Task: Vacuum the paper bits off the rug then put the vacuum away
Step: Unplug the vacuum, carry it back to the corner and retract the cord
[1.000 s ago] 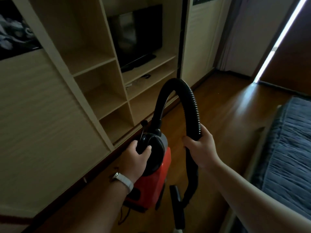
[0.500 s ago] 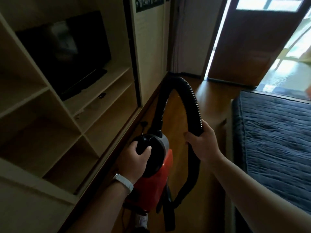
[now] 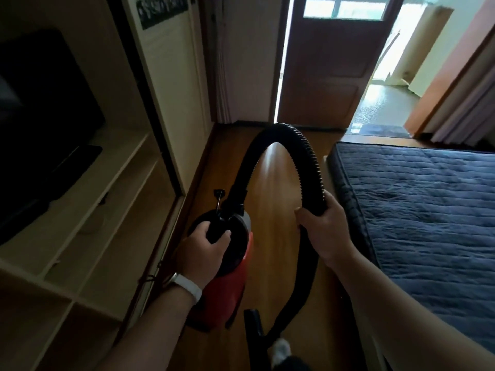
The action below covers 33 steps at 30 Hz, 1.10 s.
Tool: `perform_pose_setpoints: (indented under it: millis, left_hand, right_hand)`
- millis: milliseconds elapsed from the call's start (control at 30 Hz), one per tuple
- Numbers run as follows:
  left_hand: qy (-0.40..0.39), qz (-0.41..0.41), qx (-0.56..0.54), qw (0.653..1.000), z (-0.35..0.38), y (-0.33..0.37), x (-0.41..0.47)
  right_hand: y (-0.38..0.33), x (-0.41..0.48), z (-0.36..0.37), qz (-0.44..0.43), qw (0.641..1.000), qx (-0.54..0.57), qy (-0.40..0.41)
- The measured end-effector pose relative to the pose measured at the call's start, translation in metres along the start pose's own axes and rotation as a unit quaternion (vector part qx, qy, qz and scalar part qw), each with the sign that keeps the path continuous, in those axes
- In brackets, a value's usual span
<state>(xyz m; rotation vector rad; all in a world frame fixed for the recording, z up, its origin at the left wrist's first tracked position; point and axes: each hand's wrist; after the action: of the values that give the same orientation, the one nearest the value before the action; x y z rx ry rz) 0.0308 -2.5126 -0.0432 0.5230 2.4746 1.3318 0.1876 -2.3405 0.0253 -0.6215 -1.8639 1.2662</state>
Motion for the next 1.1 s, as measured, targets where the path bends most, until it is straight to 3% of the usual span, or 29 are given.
perform_pose_setpoints:
  millis: [533, 833, 1100]
  left_hand:
    - [-0.024, -0.056, 0.007, 0.998, 0.098, 0.075, 0.213]
    - [0.02, -0.027, -0.016, 0.999, 0.146, 0.143, 0.318]
    - [-0.013, -0.005, 0.001, 1.0, 0.196, 0.185, 0.423]
  right_hand:
    - [0.129, 0.238, 0.019, 0.042, 0.998, 0.034, -0.012]
    - [0.157, 0.364, 0.002, -0.01, 0.999, 0.043, -0.022]
    - [0.195, 0.466, -0.014, -0.017, 0.999, -0.015, 0.03]
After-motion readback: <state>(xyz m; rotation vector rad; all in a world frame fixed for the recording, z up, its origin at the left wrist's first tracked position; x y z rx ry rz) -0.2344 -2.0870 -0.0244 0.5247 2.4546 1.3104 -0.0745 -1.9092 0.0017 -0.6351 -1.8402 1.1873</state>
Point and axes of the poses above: each hand's wrist, its own x-axis towards the middle knuckle, its own z-axis out of the palm, y = z × x, and after that the axes turned 11 degrees about -z, right-handed
